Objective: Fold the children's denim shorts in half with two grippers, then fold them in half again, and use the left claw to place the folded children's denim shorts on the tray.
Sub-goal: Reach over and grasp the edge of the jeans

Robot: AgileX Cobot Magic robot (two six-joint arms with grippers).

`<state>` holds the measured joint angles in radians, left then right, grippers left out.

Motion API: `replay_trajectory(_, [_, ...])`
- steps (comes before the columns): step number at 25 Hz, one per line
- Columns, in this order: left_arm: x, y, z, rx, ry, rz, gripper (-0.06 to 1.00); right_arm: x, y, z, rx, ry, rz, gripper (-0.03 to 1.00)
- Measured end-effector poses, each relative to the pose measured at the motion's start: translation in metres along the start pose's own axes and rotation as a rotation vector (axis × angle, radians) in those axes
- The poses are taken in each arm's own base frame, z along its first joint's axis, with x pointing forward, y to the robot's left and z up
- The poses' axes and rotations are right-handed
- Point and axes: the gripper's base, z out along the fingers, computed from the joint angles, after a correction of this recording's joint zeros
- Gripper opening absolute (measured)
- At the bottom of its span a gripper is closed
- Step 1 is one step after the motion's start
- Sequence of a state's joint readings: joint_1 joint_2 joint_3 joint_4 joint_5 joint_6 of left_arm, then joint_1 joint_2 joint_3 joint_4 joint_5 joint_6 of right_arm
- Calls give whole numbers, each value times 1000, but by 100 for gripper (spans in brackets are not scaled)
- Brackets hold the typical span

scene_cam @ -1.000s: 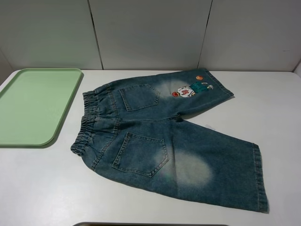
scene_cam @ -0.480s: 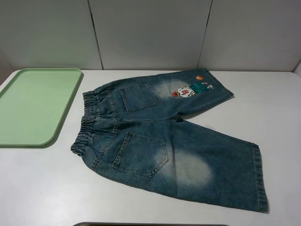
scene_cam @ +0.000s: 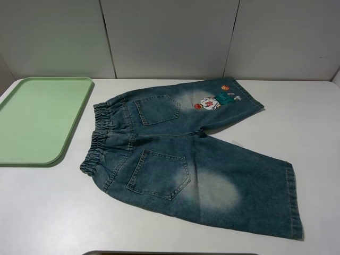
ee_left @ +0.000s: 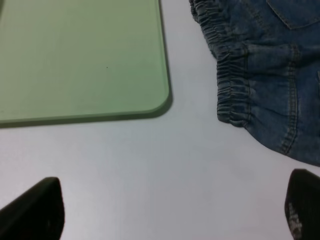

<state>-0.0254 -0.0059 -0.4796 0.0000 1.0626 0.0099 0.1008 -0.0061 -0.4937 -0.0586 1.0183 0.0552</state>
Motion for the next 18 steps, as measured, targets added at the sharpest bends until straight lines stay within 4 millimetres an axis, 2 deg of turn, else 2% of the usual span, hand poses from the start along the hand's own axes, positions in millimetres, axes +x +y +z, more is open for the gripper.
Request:
replay_trajectory(7, [0, 0, -1, 55, 0, 33, 87, 0, 0, 0, -4, 0, -7, 66])
replay_trajectory(11, [-7, 0, -10, 96, -42, 104, 87, 0, 5, 0, -50, 0, -67, 66])
replay_trajectory(13, [-15, 0, -16, 120, -67, 178, 87, 0, 7, 0, -73, -3, -114, 66])
replay_trajectory(18, [-54, -5, -21, 192, -106, 395, 87, -11, 13, -3, -139, -61, -223, 66])
